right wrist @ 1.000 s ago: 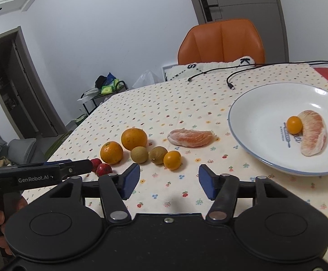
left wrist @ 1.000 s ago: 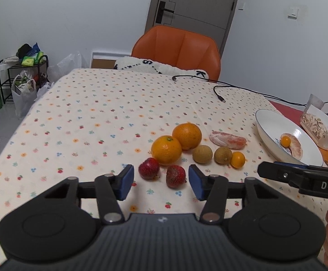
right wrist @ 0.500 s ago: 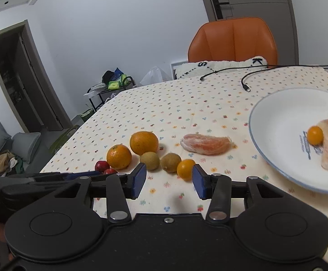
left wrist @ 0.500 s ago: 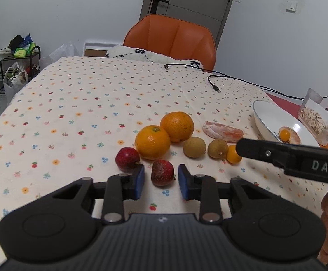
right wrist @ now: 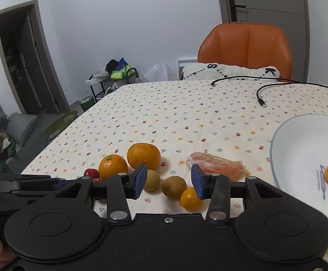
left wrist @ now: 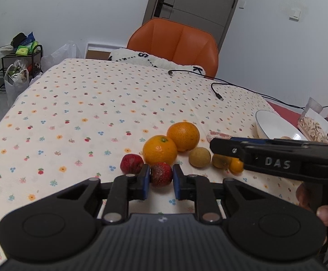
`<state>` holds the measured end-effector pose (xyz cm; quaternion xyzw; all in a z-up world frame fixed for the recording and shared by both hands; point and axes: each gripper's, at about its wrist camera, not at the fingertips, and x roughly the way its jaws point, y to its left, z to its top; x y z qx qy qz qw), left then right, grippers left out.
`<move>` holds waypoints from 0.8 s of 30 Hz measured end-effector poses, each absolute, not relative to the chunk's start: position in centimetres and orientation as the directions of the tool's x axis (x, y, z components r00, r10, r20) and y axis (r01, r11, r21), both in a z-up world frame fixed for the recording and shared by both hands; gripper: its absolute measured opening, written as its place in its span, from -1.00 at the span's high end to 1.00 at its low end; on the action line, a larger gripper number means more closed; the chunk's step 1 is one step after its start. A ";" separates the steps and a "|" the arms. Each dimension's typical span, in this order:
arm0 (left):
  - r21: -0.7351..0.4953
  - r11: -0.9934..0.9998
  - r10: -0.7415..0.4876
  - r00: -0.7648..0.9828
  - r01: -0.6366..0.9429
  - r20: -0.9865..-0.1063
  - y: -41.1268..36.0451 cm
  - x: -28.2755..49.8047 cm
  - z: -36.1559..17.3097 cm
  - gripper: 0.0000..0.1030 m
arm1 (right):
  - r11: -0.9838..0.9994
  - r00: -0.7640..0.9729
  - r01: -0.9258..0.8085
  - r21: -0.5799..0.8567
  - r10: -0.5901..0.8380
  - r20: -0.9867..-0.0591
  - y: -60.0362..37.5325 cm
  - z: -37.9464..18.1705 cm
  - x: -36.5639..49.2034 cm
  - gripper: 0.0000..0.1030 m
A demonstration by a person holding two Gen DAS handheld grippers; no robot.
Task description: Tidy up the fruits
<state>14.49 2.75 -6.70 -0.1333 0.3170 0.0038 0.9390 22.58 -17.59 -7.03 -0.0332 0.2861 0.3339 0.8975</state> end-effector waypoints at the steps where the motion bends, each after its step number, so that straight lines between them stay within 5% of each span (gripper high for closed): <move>1: -0.248 0.964 -0.076 0.799 -0.093 -0.597 2.8 14.5 -6.7 0.62 | 0.774 0.612 -0.621 0.127 0.579 -0.539 -17.4 -7.1 22.7 0.21; 15: -0.254 0.962 -0.073 0.802 -0.101 -0.592 2.8 14.7 -6.6 0.62 | 0.758 0.588 -0.646 0.095 0.573 -0.571 -17.3 -7.5 22.9 0.45; 22: -0.247 0.964 -0.069 0.810 -0.095 -0.582 2.4 14.3 -6.0 0.62 | 0.756 0.595 -0.649 0.080 0.571 -0.566 -17.7 -7.5 22.6 0.75; 24: -0.245 0.965 -0.069 0.813 -0.092 -0.578 2.2 14.2 -5.9 0.62 | 0.754 0.597 -0.651 0.087 0.579 -0.556 -18.0 -7.3 22.5 0.99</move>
